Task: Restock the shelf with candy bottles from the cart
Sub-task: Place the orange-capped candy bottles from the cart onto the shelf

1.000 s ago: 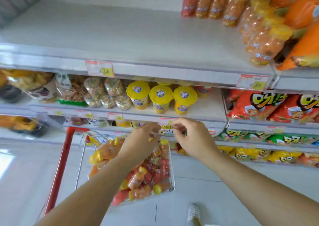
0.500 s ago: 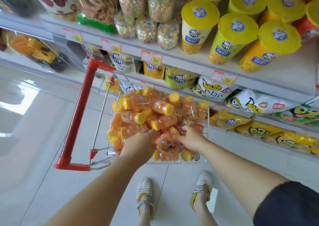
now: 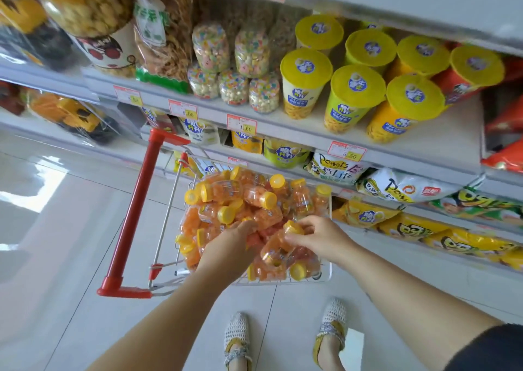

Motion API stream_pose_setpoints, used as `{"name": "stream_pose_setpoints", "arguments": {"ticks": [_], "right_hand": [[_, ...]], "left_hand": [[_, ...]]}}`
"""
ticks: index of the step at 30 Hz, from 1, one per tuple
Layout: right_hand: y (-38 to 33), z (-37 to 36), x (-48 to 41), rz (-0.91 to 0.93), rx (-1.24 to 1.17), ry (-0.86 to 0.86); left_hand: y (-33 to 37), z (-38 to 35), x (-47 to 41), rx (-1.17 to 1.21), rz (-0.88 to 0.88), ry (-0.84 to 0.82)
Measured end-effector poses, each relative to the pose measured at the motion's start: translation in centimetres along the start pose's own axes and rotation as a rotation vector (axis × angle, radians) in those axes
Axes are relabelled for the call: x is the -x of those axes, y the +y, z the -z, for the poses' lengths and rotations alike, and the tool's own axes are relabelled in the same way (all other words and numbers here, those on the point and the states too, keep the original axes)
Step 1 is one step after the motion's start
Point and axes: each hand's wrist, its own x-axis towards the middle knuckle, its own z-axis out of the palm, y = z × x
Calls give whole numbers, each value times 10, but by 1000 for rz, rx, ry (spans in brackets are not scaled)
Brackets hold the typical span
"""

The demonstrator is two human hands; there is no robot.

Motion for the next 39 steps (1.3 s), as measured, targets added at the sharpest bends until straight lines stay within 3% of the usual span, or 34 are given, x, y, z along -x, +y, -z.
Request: {"name": "stream_pose_setpoints", "arguments": {"ticks": [6,12,18,24,29,35,39], "right_hand": [[-27,66,41,182,-43,149],[-31,91,45,252,-70,256],[-19,96,47,256,-83,262],[-25,105,65,269,-117,265],[-50,141,115,338,-146,294],[-92,209,195,513,-87,514],[-115,252,238,650,-62,751]], "left_hand": [[7,8,-24,-146,54,66],[5,-20,-52,-536,25,67],[4,-32,-62,-551,20,111],[20,8,-35,-336,94,-67],[74,96,11,-46,-42,-180],[196,221,66,226,-424,28],[262,271,77,360,-582,144]]}}
